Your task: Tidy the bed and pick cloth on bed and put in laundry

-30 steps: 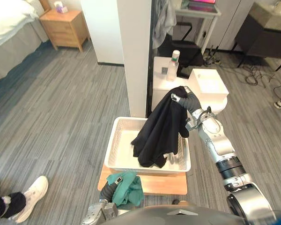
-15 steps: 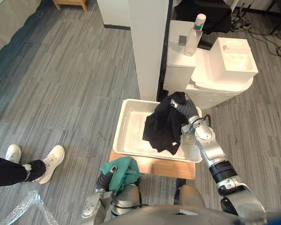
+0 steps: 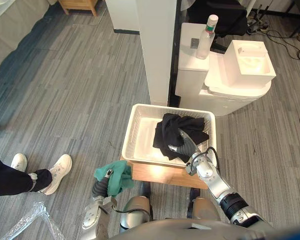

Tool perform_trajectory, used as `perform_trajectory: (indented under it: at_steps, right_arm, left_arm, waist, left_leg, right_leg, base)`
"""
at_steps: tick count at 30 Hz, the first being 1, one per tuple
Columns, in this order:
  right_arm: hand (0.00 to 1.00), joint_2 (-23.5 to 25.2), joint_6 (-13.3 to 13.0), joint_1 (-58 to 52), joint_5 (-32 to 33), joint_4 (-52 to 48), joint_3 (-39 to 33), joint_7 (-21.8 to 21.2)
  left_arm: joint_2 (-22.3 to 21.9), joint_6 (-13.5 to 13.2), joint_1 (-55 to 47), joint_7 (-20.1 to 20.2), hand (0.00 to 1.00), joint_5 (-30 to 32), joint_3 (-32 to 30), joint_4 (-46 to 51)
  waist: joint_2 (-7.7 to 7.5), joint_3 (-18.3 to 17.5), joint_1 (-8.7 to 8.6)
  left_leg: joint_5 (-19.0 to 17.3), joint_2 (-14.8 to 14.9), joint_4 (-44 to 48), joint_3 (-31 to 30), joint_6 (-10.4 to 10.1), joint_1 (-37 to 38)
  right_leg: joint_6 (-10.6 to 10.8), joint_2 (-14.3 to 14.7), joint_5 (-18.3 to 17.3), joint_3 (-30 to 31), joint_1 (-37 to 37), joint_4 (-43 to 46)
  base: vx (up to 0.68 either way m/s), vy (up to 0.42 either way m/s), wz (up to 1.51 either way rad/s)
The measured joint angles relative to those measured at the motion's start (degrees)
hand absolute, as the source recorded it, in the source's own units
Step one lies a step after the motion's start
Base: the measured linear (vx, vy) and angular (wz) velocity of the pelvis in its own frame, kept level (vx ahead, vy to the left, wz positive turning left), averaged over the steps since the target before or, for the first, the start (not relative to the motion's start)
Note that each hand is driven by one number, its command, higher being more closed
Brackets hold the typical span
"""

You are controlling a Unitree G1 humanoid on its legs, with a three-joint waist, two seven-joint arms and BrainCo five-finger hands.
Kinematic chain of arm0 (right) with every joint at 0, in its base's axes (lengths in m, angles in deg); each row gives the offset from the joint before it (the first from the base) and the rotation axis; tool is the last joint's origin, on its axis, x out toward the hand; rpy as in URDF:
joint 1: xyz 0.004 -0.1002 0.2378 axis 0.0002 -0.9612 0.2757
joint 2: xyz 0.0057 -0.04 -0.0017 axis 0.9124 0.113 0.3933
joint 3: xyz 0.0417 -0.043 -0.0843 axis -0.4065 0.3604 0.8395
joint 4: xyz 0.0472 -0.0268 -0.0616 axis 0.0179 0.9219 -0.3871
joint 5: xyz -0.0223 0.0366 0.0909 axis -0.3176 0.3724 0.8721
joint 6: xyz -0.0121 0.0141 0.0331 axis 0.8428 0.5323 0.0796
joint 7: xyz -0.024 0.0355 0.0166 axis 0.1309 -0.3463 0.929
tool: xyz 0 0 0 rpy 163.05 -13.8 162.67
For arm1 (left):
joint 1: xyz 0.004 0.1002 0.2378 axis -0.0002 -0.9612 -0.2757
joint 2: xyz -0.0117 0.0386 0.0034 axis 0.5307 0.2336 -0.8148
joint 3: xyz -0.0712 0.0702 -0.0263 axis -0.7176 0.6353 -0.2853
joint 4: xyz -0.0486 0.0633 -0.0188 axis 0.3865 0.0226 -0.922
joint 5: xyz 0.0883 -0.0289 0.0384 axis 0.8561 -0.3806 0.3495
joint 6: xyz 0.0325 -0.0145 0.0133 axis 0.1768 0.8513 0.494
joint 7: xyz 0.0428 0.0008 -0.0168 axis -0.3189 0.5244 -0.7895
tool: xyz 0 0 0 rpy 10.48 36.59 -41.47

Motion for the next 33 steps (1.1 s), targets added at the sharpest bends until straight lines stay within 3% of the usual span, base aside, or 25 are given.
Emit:
perform_trajectory:
  at_steps: [6, 14, 18, 21, 27, 31, 33]
  right_arm:
    - [0.0, 0.1, -0.1, -1.6, -1.9, 1.3, 0.8, 6.2]
    - [0.0, -1.0, -0.7, -3.6, -4.5, 2.5, 1.2, 12.2]
    - [0.0, -1.5, -0.6, -6.4, -4.4, 2.4, 3.1, 12.9]
    - [0.0, -2.2, -0.3, -8.6, -3.8, 2.4, 4.0, 12.8]
    - [0.0, -2.0, 0.8, -9.1, -1.3, 2.0, 4.0, 10.6]
    - [0.0, -1.6, 1.4, -10.6, -0.2, 1.0, 3.7, 9.2]
    - [0.0, -1.2, 1.4, -11.5, 0.0, 0.4, 3.5, 8.4]
  left_arm:
    - [-0.3, -0.2, -0.2, -4.7, 1.0, -1.5, -5.4, -0.5]
    - [0.5, -3.1, 1.3, -12.0, 1.0, -2.6, -17.1, 1.9]
    - [6.2, -3.9, 4.5, -15.5, 1.0, -2.6, -24.9, 11.6]
    - [11.6, -4.2, 8.6, -15.4, 1.0, -2.6, -27.8, 15.5]
    - [16.0, -4.2, 15.9, -12.9, 1.0, -2.2, -25.7, 20.1]
    - [14.1, -4.2, 16.0, -12.8, 1.0, 1.1, -18.7, 21.6]
    - [10.9, -4.3, 14.2, -13.0, 1.0, 8.5, -13.7, 26.1]
  waist:
    - [-1.7, -1.2, 0.64]
    - [-2.04, -1.6, 0.55]
    - [-2.43, -2.5, 0.7]
    - [-1.96, -4.2, 0.64]
    - [-1.56, -4.6, 0.25]
    - [-1.96, -4.9, -0.36]
    - [-2.54, -5.3, -1.38]
  left_leg:
    - [0.0, -0.5, -0.1, -1.7, 0.0, 0.7]
    - [-0.1, -0.2, -0.2, -1.2, 0.0, 2.2]
    - [0.1, 0.5, -0.5, -1.1, -0.2, 2.2]
    - [0.1, 0.6, -0.5, -1.0, -0.3, 2.1]
    - [0.4, 0.6, -0.5, 0.2, -0.2, 2.2]
    - [0.4, 0.6, -0.5, 0.5, -0.2, 2.3]
    - [0.4, 0.7, -0.4, 0.8, -0.2, 2.5]
  right_leg:
    - [0.4, -0.4, 0.5, -1.7, 2.9, -2.1]
    - [0.0, -0.1, 1.2, -1.5, 4.4, -2.8]
    - [-0.5, 0.8, 1.9, -1.3, 4.7, -4.2]
    - [-0.6, 1.0, 2.2, -1.1, 4.9, -4.9]
    - [-1.0, 1.2, 3.2, 0.1, 5.1, -6.3]
    - [-0.6, 1.3, 3.9, 1.0, 5.1, -6.6]
    - [-0.8, 1.5, 4.1, 1.5, 5.1, -6.7]
  base:
    - [0.06, 0.013, 0.15]
    - [-0.01, -0.004, -0.02]
    - [-0.08, -0.032, -0.06]
    - [-0.08, -0.026, -0.04]
    - [-0.05, 0.006, -0.08]
    - [0.01, 0.009, -0.08]
    - [0.04, 0.004, -0.06]
